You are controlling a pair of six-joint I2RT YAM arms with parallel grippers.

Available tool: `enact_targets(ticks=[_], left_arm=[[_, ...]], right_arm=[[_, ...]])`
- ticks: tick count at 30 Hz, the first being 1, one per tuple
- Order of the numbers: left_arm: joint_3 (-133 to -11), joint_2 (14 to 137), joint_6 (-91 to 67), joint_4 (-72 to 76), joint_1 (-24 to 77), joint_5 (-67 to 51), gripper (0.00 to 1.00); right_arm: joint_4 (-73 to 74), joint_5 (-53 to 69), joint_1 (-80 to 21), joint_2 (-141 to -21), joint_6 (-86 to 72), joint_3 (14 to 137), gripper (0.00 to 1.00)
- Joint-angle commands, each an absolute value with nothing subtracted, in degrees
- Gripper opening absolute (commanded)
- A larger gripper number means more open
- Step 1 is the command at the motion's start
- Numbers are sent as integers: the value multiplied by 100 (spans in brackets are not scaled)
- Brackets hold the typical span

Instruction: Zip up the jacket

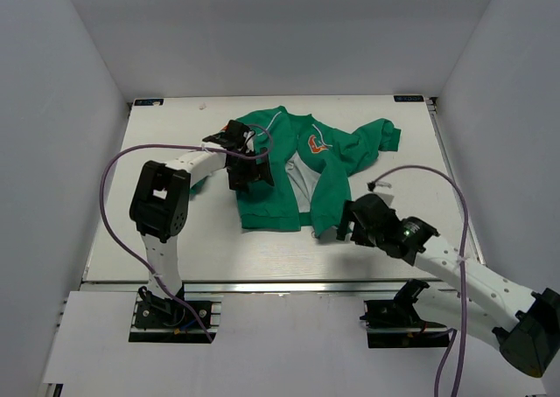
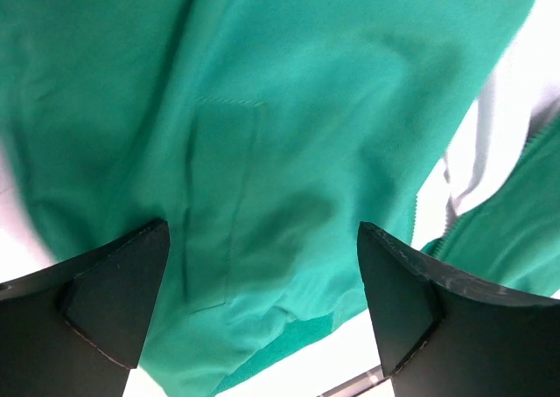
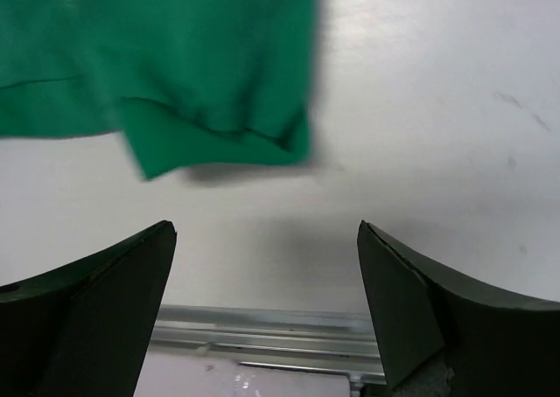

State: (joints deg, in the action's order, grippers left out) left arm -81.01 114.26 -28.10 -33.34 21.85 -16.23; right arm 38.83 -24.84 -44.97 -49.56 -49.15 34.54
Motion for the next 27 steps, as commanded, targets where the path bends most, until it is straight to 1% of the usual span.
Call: enact_targets(ticks=[1,6,12,17,21,23,27], left_arm=[[-8095,10838,-2698,-3638,2127,-1380,98],[-7999,10198,-2750,-3919,2127,-880,98],[-7542,9318,-3041,-3964,2127,-484,98],[-6989,8851,-3146,-3929,2127,-413,98],[-6829,8763,-3155,-3946,2127,-387,98],[-6812,8719,-3146,-3955,2127,-325,98],[-6855,8675,-3129,-4008,2127,-246,98]], right_arm=[[3076,-1679,-4500,-5499,-3377,4356,89],[2805,-1521,-4807,-6528,-2734,5341,89],[2689,-994,-4983,-7338,-2268,5862,89],[2611,-704,-5019,-7927,-2250,5871,89],[2566,-483,-5019,-8200,-2294,5757,89],[2610,-536,-5019,-8367,-2355,5696,89],[2750,-1097,-5010,-8613,-2522,5581,89]])
